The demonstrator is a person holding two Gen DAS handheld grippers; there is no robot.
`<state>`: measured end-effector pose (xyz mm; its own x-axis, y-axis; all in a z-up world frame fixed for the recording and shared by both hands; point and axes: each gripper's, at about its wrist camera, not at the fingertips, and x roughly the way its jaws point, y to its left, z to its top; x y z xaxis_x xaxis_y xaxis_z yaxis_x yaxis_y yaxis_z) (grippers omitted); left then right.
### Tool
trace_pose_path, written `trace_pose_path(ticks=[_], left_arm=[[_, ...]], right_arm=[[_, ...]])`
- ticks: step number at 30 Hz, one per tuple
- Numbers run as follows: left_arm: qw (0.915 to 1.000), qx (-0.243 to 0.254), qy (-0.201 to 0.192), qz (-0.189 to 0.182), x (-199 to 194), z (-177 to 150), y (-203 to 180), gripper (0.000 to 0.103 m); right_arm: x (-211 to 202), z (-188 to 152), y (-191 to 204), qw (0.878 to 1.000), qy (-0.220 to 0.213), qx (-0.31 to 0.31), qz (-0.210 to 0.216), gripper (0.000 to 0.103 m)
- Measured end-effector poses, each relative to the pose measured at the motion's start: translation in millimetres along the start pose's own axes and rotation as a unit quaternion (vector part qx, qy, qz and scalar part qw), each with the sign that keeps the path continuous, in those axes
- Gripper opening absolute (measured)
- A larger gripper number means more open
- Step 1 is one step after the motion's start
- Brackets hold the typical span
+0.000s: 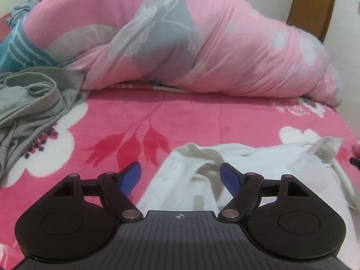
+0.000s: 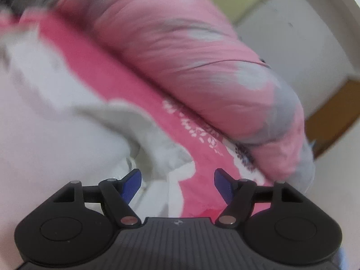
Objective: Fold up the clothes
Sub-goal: 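Lower the shirt onto the bed and open both grippers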
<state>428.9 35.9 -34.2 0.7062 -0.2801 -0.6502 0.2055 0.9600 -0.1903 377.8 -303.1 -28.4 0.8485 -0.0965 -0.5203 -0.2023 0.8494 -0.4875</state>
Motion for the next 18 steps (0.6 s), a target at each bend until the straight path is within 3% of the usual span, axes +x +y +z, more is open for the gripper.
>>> trace_pose_path(ticks=[2,3,5,7,8,10,13,14,15,18], left_arm=[[0.9996,-0.010,0.001,-0.026,-6,-2,-1,0.073],[0.9989,-0.016,0.004,-0.044,-9,-4,-3,0.070],[0.9973,-0.019,0.018,-0.068,-1,-8,-10,0.063],[0.9949,-0.023,0.033,-0.093,7,-12,-17,0.054],[0.9954,-0.016,0.044,-0.083,16,-13,-23,0.050],[0.9965,-0.008,0.056,-0.062,35,-15,-31,0.042],[0.9960,-0.013,0.067,-0.058,54,-15,-35,0.022],[0.9958,-0.015,0.071,-0.057,61,-15,-36,0.011],[0.9957,-0.016,0.072,-0.056,64,-15,-36,0.004],[0.9955,-0.020,0.074,-0.054,74,-16,-35,0.000]], right_arm=[[-15,11,-13,0.996,-0.011,0.083,0.044,0.071],[-15,15,-19,0.988,-0.004,0.134,0.082,0.067],[-14,21,-29,0.959,0.011,0.234,0.159,0.062],[4,21,-33,0.921,0.046,0.321,0.218,0.060],[13,19,-32,0.906,0.060,0.349,0.233,0.059],[35,16,-31,0.883,0.082,0.393,0.245,0.056],[66,11,-30,0.857,0.102,0.441,0.245,0.049],[77,10,-31,0.850,0.108,0.455,0.243,0.046],[87,7,-31,0.845,0.112,0.465,0.239,0.037],[107,3,-36,0.834,0.109,0.486,0.236,0.010]])
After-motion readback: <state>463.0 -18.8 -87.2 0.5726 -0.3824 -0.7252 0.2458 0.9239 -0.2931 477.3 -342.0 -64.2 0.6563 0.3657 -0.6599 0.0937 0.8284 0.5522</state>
